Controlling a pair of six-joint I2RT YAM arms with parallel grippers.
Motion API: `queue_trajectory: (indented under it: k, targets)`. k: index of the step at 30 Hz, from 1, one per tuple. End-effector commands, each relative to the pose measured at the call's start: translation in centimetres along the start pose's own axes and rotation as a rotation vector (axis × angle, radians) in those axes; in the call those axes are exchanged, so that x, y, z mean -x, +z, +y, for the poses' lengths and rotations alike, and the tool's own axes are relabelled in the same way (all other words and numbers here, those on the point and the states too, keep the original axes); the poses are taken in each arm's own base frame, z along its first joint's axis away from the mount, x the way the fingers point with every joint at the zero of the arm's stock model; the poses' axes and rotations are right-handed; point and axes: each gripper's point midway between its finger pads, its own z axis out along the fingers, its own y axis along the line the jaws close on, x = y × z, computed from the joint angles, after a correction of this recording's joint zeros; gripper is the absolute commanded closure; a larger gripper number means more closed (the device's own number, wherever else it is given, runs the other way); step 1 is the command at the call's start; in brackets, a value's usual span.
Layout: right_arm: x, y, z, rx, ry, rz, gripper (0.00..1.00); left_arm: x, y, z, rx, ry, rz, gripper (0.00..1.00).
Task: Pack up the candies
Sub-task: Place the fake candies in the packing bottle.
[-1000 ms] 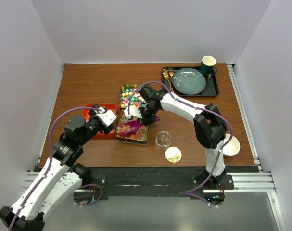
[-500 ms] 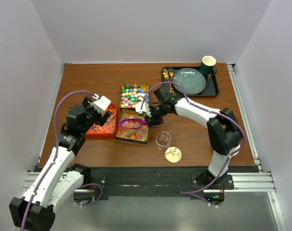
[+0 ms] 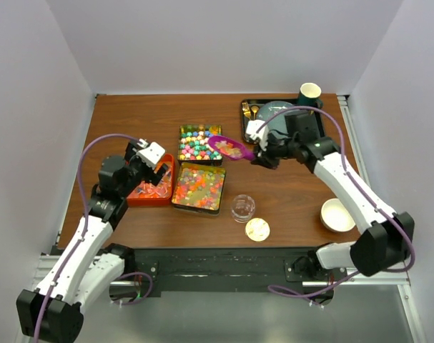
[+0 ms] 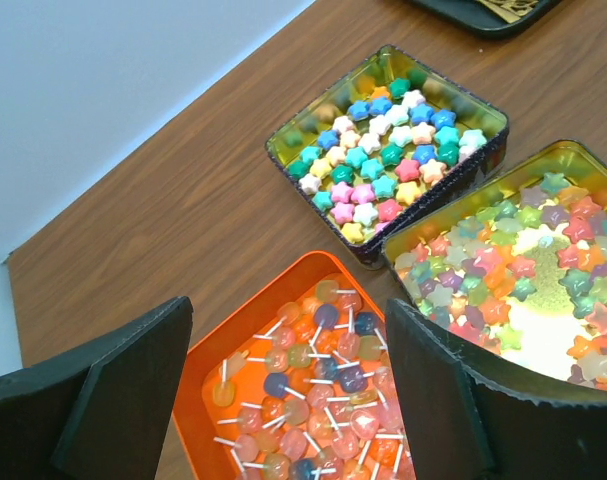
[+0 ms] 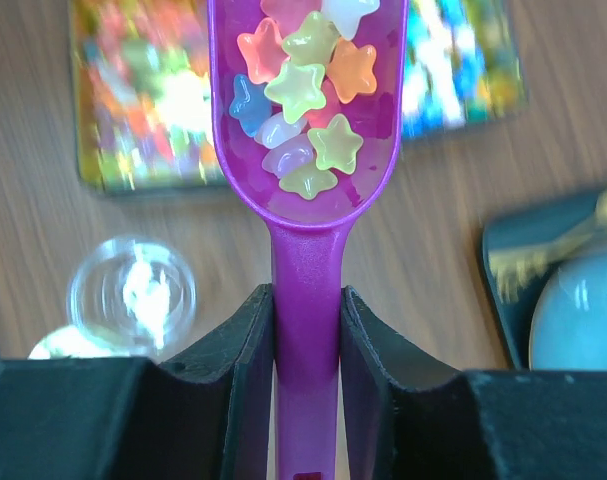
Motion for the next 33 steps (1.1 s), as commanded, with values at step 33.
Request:
queue_trajectory:
  k: [33]
  targets:
    - [-12.8, -10.4, 5.4, 0.236, -0.373, 0.842, 1.0, -1.5, -0.3, -2.6, -0.031, 0.003, -0.178, 0.14]
